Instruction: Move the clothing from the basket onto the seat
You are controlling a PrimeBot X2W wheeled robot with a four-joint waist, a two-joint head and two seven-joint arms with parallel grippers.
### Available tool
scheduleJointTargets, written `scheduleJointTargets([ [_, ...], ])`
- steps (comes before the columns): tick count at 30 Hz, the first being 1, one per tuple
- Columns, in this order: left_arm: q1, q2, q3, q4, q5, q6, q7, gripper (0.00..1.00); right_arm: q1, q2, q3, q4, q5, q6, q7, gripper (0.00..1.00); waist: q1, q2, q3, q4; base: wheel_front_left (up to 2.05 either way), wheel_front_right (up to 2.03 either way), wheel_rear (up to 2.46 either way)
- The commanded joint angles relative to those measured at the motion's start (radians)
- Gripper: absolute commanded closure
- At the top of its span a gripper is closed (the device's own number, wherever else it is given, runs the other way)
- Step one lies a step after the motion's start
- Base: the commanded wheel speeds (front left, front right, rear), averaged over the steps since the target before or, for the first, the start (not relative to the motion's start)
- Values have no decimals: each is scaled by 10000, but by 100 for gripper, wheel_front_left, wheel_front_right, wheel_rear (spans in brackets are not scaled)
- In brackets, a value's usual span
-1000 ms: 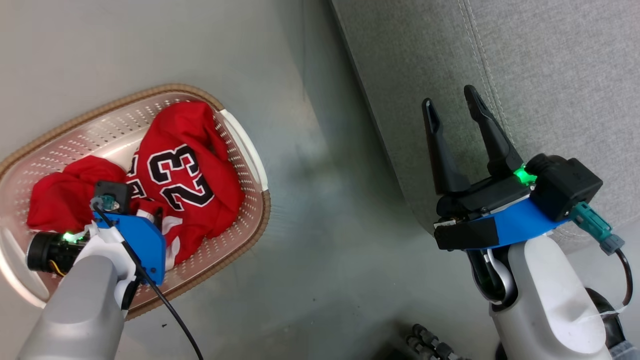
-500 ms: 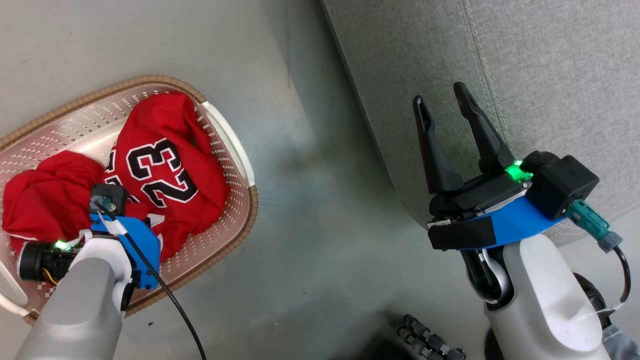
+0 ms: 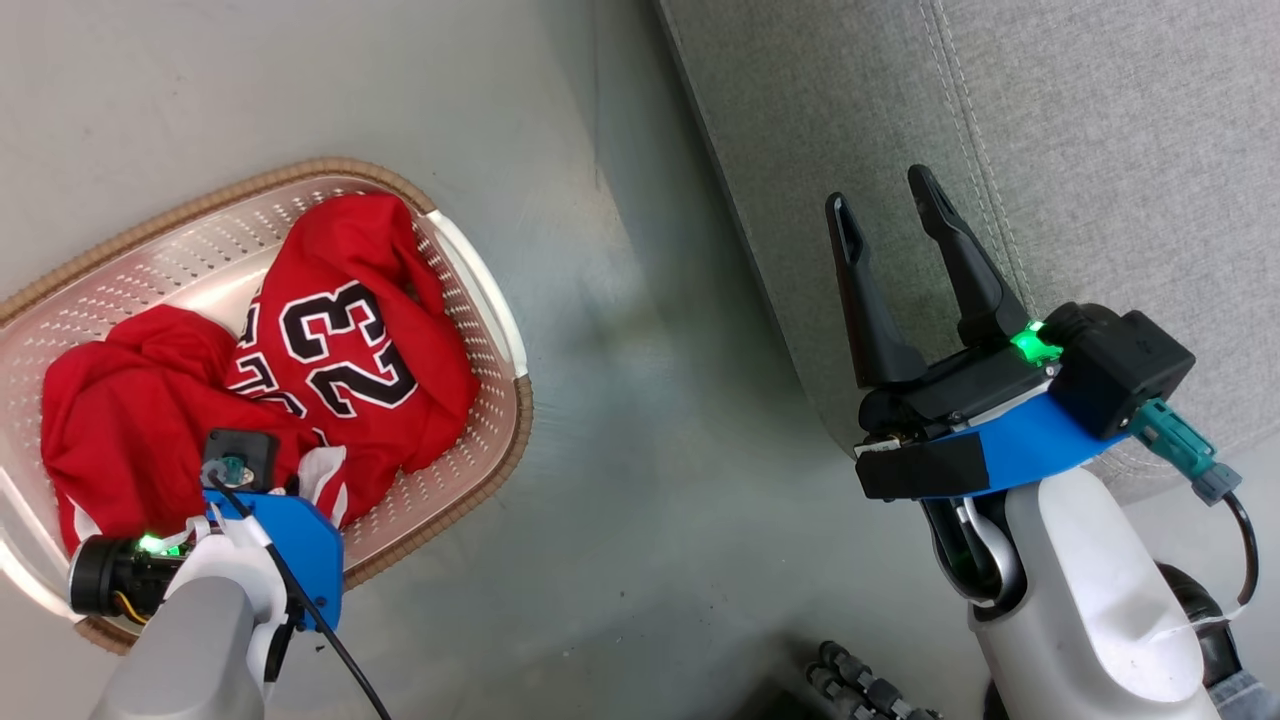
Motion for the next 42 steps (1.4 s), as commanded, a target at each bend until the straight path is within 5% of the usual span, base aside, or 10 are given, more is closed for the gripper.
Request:
scheduleJointTargets([
  [1, 87, 36, -40, -81, -1, 66, -57, 100, -62, -10, -7, 16, -31, 1, -37, 0, 0, 0, -32, 22, 0, 0, 0],
  [22, 365, -503, -182, -462, -341, -383, -2062, 100, 268, -14, -369, 341, -591, 1, -37, 0, 0, 0, -1744, 765, 0, 0, 0],
  [33, -517, -1378, -342, -328, -630, -362, -1457, 100, 660, -15, -632, 640, -1004, 1, -37, 0, 0, 0, -3280, 1373, 0, 0, 0],
  [42, -327, -1790, -528, -91, -884, -782, -2137, 100, 1166, -15, -842, 879, -1302, 1, -37, 0, 0, 0, -4553, 1966, 0, 0, 0],
])
